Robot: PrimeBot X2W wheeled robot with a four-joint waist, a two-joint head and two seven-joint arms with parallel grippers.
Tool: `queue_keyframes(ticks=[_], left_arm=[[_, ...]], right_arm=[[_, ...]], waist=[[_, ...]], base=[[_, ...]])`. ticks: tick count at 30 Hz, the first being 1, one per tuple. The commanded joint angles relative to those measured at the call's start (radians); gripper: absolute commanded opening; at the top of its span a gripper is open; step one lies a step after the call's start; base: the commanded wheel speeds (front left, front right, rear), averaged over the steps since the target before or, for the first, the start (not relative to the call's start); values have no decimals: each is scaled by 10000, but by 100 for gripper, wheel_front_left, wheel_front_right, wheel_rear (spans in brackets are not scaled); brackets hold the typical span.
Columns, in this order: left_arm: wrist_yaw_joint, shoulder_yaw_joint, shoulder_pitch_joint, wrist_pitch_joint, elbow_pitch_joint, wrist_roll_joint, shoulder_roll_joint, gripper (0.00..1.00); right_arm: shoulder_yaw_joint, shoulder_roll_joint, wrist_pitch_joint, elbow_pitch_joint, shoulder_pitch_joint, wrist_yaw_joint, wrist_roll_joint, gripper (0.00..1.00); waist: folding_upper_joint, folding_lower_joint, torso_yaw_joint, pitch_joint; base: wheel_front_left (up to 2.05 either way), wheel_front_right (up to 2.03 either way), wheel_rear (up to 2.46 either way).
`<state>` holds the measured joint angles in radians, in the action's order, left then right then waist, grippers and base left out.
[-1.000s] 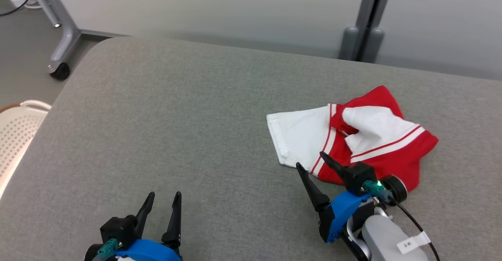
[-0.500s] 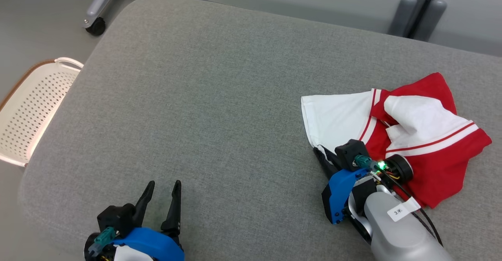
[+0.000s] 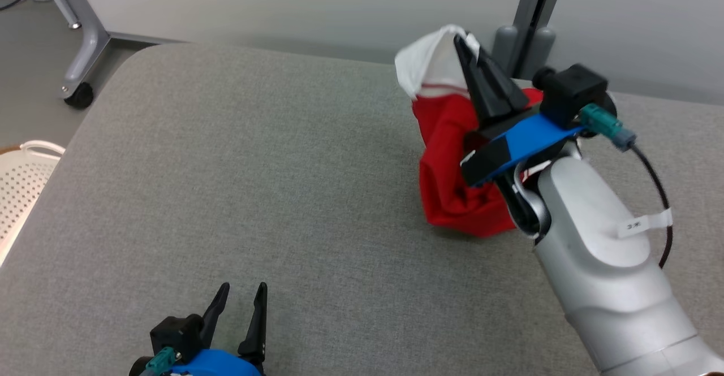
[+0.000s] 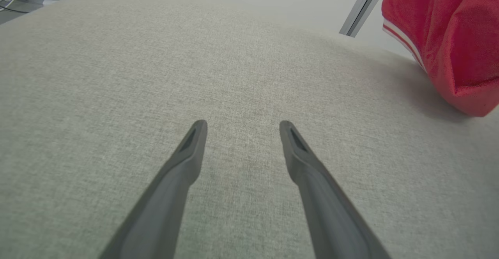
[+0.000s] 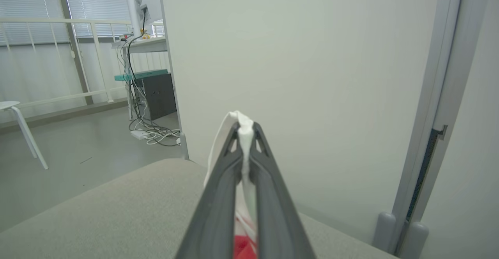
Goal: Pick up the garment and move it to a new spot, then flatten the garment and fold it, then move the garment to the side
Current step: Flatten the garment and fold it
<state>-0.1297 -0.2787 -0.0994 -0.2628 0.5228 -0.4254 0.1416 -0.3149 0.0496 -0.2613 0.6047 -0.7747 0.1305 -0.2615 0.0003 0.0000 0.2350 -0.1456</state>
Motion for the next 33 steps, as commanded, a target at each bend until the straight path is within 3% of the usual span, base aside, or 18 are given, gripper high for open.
queue_keyframes(ticks=[1,9,15,21,25,33], left_arm=[[-17,-22,78,-21,27,44,-2,100],[-17,-14,542,-22,265,396,-297,100],[-16,-280,567,-21,401,440,-547,100],[-16,-354,696,-21,575,432,-645,100],[-16,-120,770,-21,619,460,-615,100],[-16,247,530,-21,421,369,-614,100]], right_arm=[[53,25,-40,-81,-116,5,-10,0],[483,10,-43,-977,-1369,5,575,0],[-73,19,-40,-413,-2345,5,776,0],[-65,36,-37,-464,-3245,5,-214,0],[699,49,-39,-245,-3534,3,-49,0],[3271,37,-42,1221,-1385,3,2691,0]], waist=[[-3,0,-296,314],[-3,0,-518,1081],[-3,0,70,1252],[-3,0,723,1311],[-3,0,710,1259],[-3,0,-192,800]], base=[[0,0,0],[0,0,0],[0,0,0],[0,0,0],[0,0,0],[0,0,0]])
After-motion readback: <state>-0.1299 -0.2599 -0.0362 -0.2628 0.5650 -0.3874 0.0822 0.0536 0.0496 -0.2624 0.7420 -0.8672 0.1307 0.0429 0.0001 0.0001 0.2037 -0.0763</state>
